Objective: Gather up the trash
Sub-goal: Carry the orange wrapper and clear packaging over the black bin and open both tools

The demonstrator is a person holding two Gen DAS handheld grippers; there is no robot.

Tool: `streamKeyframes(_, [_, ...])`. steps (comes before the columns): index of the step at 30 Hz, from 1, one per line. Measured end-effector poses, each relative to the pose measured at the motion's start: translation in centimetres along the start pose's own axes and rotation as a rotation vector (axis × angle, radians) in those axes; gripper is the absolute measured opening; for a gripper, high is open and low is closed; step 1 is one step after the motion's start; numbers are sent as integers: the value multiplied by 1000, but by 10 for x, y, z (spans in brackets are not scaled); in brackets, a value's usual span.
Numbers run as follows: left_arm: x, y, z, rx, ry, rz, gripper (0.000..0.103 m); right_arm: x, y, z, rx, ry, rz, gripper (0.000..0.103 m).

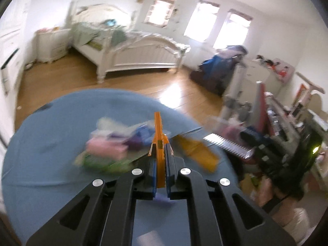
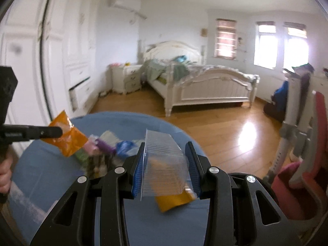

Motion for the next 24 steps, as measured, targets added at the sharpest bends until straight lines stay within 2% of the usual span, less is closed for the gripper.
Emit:
streamKeyframes(5, [-38, 19, -53, -52, -105, 23, 8, 8, -13, -50, -64, -122, -26, 39])
streamKeyframes(9, [-85, 25, -99, -90, -210, 78, 8, 2, -32, -91, -95, -230, 14, 39])
streamKeyframes(12, [-126, 23, -127, -104, -263, 147, 8, -10, -49, -118, -130, -256, 66, 39])
streamKeyframes(19, [-200, 11, -180, -162, -292, 272, 8, -41, -86, -166, -178, -293, 160, 39])
streamKeyframes(24, [-227, 5, -198, -190, -292, 323, 8, -52, -111, -188, -222, -295, 196, 39])
Point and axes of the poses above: each gripper's, at about its wrist camera, not at the fingertips, and x roughly against the way its jaws point, z to its left, y to its top, the point moved 3 cm from there along -x, roughly the way its jaws point, and after that the axes turned 5 degrees about z, right-handed, at the moved point
